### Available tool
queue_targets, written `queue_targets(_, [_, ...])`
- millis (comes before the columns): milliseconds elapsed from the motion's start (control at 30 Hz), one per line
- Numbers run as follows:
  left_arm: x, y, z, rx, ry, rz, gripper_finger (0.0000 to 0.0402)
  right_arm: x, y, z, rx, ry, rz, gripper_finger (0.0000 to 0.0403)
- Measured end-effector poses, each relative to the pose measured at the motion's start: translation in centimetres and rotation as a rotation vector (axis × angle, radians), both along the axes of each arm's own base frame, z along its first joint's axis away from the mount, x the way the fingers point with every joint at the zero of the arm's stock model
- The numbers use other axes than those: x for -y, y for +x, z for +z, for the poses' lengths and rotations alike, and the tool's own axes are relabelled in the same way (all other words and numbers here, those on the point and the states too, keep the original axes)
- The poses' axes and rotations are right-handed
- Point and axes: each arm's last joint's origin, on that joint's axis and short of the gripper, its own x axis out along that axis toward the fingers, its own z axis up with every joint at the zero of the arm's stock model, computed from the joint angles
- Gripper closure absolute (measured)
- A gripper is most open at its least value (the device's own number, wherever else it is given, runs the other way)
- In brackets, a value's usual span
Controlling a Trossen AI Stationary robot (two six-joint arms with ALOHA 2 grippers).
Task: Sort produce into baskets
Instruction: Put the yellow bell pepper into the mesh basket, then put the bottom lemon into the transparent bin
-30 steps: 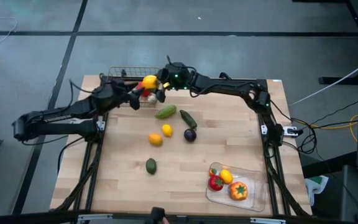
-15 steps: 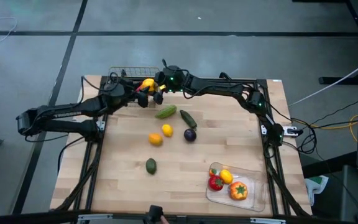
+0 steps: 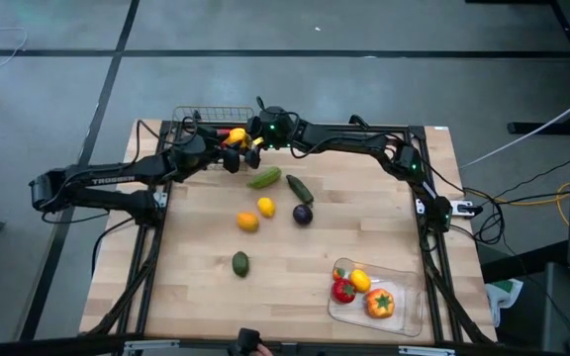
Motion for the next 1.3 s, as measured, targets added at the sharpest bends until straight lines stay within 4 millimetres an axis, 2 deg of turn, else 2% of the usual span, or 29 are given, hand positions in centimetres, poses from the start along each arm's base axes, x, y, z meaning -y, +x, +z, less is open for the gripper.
queue_targets(333, [0.1, -0.1, -0.3, -0.018, -0.035, 0.004, 0.0155, 0.0, 0.0, -0.1, -0.011, 0.006, -0.004, 0.0061])
queue_targets(567, [0.1, -0.2, -0.7, -0.047, -0.044, 0.012, 0.0155, -0.1, -0.1, 0.1, -0.008, 0.008, -0.006, 0.0009])
queue_targets(833, [0.2, -0.5, -1.2, -0.106, -0.071, 0.028, 0.0155, -0.1, -0.1, 0.0, -0.016, 0.011, -0.004, 0.0040])
queue_targets(1067, [0.2, -0.6, -1.4, -0.125, -0.080, 0.030, 0.0155, -0.1, -0.2, 0.0, -0.035, 0.013, 0.001, 0.0045])
queue_targets(1167, [0.2, -0.6, -1.4, -0.132, -0.073, 0.023, 0.0155, -0.3, -1.0, 1.4, -0.059, 0.004, 0.008, 0.0045])
queue_targets(1300, [0.3, -0.5, -1.2, -0.156, -0.032, -0.015, 0.0155, -0.9, -2.8, 4.7, -0.089, -0.074, 0.045, 0.0045])
